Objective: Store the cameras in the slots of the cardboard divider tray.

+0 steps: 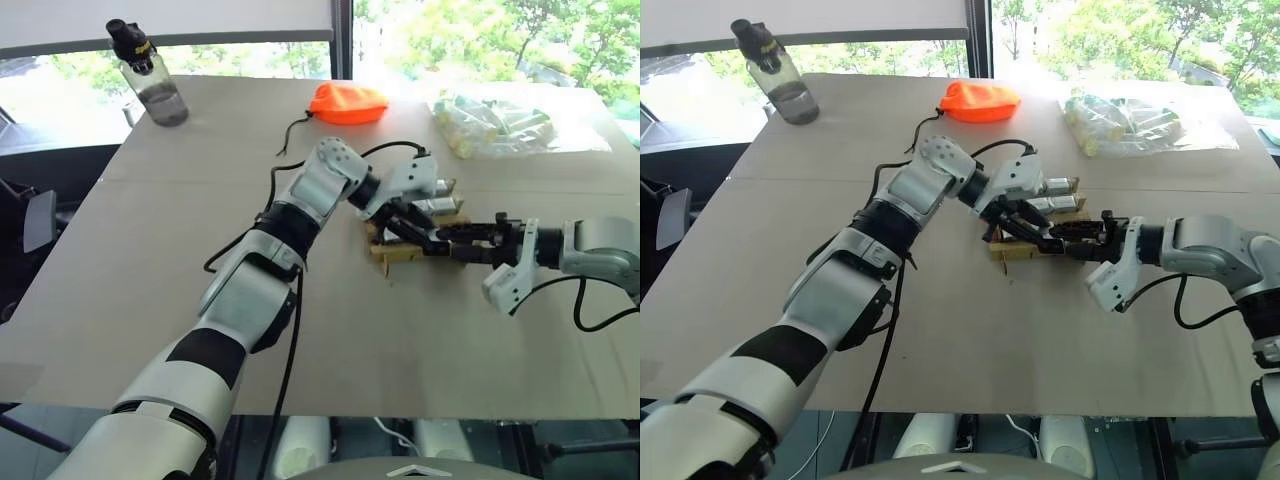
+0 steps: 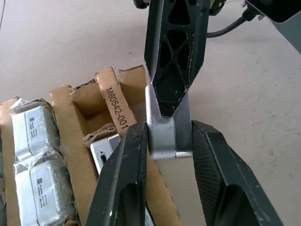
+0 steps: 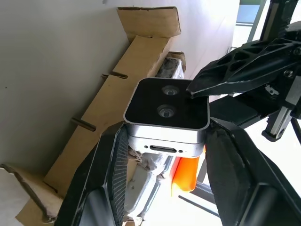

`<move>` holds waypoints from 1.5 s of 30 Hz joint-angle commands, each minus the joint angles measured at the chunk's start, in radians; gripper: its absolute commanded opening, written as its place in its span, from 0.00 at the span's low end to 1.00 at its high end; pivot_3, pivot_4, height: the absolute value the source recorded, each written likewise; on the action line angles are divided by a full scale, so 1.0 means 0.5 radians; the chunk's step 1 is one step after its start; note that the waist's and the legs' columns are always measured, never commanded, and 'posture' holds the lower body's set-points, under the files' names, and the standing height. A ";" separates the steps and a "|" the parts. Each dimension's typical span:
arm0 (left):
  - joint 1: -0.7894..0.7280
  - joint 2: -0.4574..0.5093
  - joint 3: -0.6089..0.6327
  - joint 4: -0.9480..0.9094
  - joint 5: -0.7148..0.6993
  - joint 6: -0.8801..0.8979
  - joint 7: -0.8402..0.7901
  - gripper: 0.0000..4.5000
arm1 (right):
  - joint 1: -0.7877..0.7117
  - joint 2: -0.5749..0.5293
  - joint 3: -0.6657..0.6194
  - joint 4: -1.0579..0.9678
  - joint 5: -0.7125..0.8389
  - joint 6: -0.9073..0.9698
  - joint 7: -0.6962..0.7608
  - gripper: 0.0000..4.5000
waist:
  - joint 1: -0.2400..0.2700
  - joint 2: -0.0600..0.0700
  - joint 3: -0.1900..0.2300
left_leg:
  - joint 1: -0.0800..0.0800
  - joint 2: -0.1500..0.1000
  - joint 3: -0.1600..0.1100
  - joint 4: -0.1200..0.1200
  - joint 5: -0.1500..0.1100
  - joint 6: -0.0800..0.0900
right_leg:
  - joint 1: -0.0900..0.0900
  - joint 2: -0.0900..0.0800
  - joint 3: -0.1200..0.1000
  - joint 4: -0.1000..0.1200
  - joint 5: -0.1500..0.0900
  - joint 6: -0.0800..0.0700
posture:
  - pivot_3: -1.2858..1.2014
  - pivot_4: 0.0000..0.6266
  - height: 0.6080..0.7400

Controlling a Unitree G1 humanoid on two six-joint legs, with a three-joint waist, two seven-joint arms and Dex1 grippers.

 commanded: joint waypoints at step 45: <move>-0.391 -0.434 0.124 0.740 0.311 -0.066 0.689 0.30 | 1.886 1.026 -0.663 -1.342 2.090 1.890 -0.159 0.99 | 0.007 -0.003 0.003 | -0.001 -0.002 -0.020 0.002 -0.001 0.001 | 0.002 -0.001 -0.003 0.002 0.000 0.000 | 0.52 0.24 0.89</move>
